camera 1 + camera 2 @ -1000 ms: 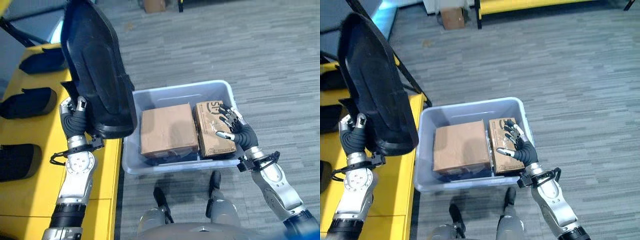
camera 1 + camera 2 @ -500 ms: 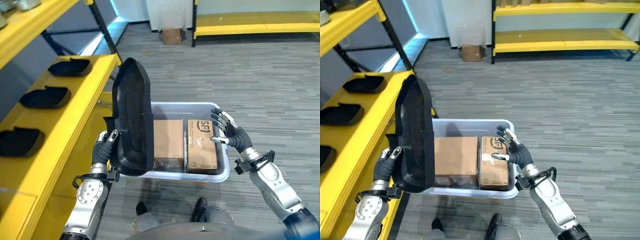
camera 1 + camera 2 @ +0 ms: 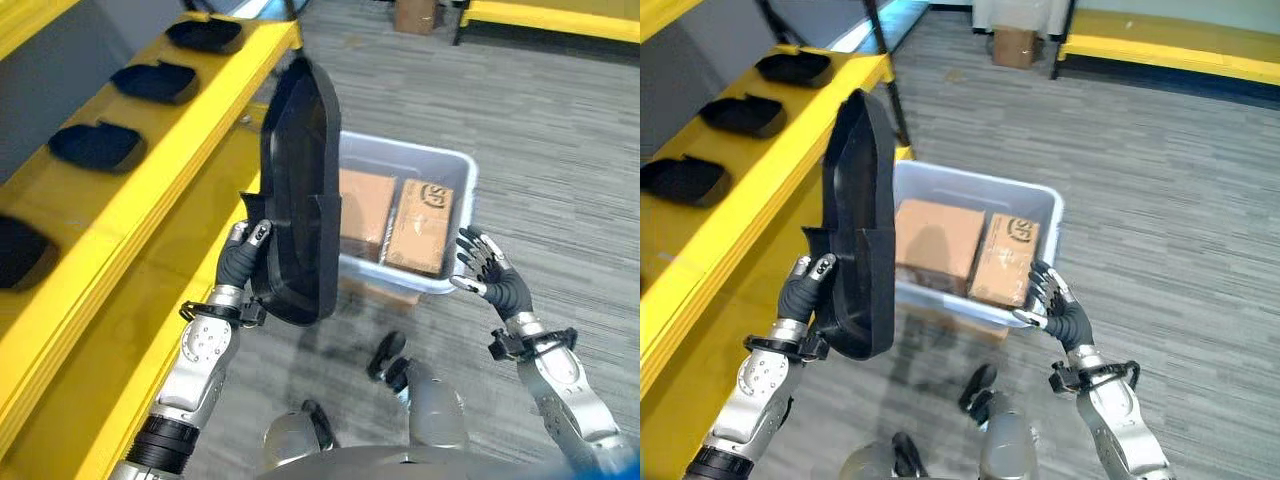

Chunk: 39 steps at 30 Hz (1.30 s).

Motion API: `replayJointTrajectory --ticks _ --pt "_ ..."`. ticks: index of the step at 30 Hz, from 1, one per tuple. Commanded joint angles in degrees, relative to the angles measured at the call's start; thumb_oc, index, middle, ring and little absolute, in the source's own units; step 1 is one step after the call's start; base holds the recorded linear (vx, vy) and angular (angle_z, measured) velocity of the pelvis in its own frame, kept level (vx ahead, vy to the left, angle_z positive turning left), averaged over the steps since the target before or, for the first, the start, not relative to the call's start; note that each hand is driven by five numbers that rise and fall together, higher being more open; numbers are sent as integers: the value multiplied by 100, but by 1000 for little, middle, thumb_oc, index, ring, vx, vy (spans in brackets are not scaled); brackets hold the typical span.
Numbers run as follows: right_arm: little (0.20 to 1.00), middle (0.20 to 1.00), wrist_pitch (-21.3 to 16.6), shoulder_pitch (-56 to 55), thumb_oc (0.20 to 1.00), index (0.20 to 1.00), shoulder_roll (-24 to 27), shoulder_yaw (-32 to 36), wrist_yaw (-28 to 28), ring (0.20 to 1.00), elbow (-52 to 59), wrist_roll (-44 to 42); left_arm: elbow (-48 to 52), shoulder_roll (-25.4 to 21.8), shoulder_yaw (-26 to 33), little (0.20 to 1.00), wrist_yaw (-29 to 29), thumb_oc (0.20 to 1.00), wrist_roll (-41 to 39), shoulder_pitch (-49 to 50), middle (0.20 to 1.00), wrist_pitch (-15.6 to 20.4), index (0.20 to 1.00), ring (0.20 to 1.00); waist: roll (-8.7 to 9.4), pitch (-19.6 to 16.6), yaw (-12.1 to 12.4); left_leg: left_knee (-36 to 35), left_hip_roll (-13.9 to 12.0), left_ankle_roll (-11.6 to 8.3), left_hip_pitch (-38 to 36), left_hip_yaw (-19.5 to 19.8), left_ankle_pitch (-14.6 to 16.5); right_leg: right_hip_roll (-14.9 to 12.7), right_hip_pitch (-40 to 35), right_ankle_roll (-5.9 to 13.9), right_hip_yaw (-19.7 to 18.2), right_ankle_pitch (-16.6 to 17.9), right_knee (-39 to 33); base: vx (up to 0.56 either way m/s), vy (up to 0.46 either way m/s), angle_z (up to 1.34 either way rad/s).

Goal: Move parts from the plastic box to the shelf.

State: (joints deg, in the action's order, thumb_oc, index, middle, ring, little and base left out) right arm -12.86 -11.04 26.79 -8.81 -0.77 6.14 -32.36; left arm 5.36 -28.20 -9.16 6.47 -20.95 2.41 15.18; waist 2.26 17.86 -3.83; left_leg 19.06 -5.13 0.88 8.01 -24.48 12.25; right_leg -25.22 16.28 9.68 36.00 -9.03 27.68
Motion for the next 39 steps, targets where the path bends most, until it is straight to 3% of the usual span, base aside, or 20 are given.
replayJointTrajectory --ticks 1,3,5,7,9,10,12,14,15,19,24,25,26,28,31,34,35,36,37,39 --pt "1000 1000 -312 278 1000 1000 -58 -122 76 1000 151 -60 535 -401 502 200 66 200 -30 52 200 452 200 200 -22 -114 125 -314 14 -85 -555 515 -102 -380 -1238 414 -139 2499 -1326 39 331 105" --pt "1000 1000 -307 305 1000 1000 -136 -138 104 1000 86 -44 528 -423 498 200 81 200 4 27 200 446 200 200 25 -100 125 -325 119 -30 -488 597 -78 -445 -1285 441 -129 2612 -1429 34 293 92" --pt "1000 1000 -264 333 1000 1000 -284 -225 91 1000 -53 -44 466 -485 489 200 83 200 164 34 200 412 200 200 96 -177 123 -690 308 9 -470 684 -178 -395 -1305 518 -391 3030 -1874 84 329 94" --pt "1000 1000 -228 351 1000 1000 -357 -335 -4 1000 -42 -86 398 -573 504 200 71 200 166 127 200 464 200 200 89 -260 -40 -1234 341 13 -604 793 -391 -7 -1037 510 -1437 3342 -2143 75 194 28" --pt "1000 1000 -216 354 1000 1000 -335 -396 -79 1000 -28 -99 390 -606 533 200 59 200 177 168 200 461 200 200 126 -292 -79 -1553 382 60 -661 726 -668 232 -811 400 -1788 3239 -2111 36 239 22" --pt "1000 1000 -177 234 1000 1000 -282 -437 -227 1000 -20 -119 378 -617 586 200 -3 200 253 261 200 404 200 200 136 -376 -124 -2058 381 104 -902 672 -912 952 -556 228 -1914 2652 -1812 109 287 -34" --pt "1000 1000 -149 115 1000 1000 -271 -438 -338 1000 -81 -205 404 -592 614 200 -54 200 269 353 200 349 200 200 166 -428 -140 -2371 409 109 -1022 704 -1092 1490 -453 88 -1851 2246 -1497 73 269 -70" --pt "1000 1000 -94 42 1000 1000 -236 -572 -507 1000 -106 -311 410 -548 676 200 -126 200 316 590 200 296 200 200 403 -590 -181 -2406 490 73 -874 907 -1171 2508 -471 -124 -2401 1769 -1759 9 72 -17" --pt "1000 1000 -59 21 1000 1000 -197 -638 -595 1000 -58 -325 428 -565 738 200 -201 200 310 762 200 306 200 200 496 -656 -157 -2406 523 65 -809 916 -1195 2707 -546 -208 -2616 1733 -2213 5 -58 15" --pt "1000 1000 -13 -8 1000 1000 -77 -671 -703 1000 -13 -236 629 -540 994 200 -363 200 212 1138 200 312 200 200 619 -834 83 -2406 489 -6 -664 876 -1258 2632 -956 -184 -2568 1880 -3117 -12 -60 3" --pt "1000 1000 -78 149 1000 1000 154 -559 -642 1000 -120 -157 605 -434 767 200 -467 200 163 1010 200 294 200 200 489 -602 122 -2172 582 -26 -493 972 -1397 2427 -972 -283 -2387 1827 -3021 -76 72 36" --pt "1000 1000 -78 139 1000 1000 271 -420 -571 1000 -106 -102 541 -366 622 200 -522 200 57 833 200 269 200 200 442 -556 -40 -1715 315 -84 -577 557 -1042 2081 -892 -234 -2111 1878 -2887 -1 194 71" --pt "1000 1000 -62 104 1000 1000 279 -381 -554 1000 -120 -94 528 -352 572 200 -540 200 12 787 200 263 200 200 364 -601 -72 -1629 160 -174 -668 594 -866 2028 -944 -166 -2048 1796 -2858 3 249 63" --pt "1000 1000 -57 59 1000 1000 289 -320 -485 1000 -131 -97 533 -299 473 200 -492 200 -86 607 200 222 200 200 310 -654 -177 -1371 -381 -327 -821 446 -956 1820 -931 -211 -1788 1663 -2656 15 168 116" --pt "1000 1000 -73 65 1000 1000 262 -300 -293 1000 -217 -42 591 -211 317 200 -351 200 -162 306 200 193 200 200 106 -721 -385 -1675 -1400 -693 -1184 179 -1699 1485 -675 -217 -1403 1353 -2032 -61 242 96" --pt "1000 1000 -117 114 1000 1000 170 -281 -72 1000 -332 -82 635 -233 219 200 -250 200 -269 32 200 178 200 200 -46 -691 -391 -2101 -2163 -996 -1213 201 -2643 908 -373 -123 -1246 1245 -1288 -69 429 76" --pt "1000 1000 -146 70 1000 1000 144 -215 -10 1000 -340 -132 670 -241 172 200 -244 200 -311 -39 200 163 200 200 -102 -636 -430 -2237 -2314 -1135 -1182 180 -2866 670 -315 -38 -1243 1142 -966 -21 425 107" --pt "1000 1000 -141 33 1000 1000 137 -148 10 1000 -336 -143 677 -246 145 200 -288 200 -378 -59 200 148 200 200 -180 -614 -457 -2330 -2241 -1156 -1179 77 -2720 525 -283 30 -1184 1125 -780 16 562 108" --pt "1000 1000 -138 23 1000 1000 82 -150 -6 1000 -318 -83 687 -323 122 200 -325 200 -395 -41 200 161 200 200 -239 -580 -417 -2343 -2065 -1158 -1109 145 -2290 301 -212 142 -1304 1268 -642 28 419 106" --pt "1000 1000 -119 68 1000 1000 33 -133 20 1000 -366 -83 657 -416 113 200 -317 200 -370 -121 200 171 200 200 -215 -488 -389 -2130 -1887 -1102 -871 258 -1997 108 -300 276 -1357 1476 -747 1 368 53"
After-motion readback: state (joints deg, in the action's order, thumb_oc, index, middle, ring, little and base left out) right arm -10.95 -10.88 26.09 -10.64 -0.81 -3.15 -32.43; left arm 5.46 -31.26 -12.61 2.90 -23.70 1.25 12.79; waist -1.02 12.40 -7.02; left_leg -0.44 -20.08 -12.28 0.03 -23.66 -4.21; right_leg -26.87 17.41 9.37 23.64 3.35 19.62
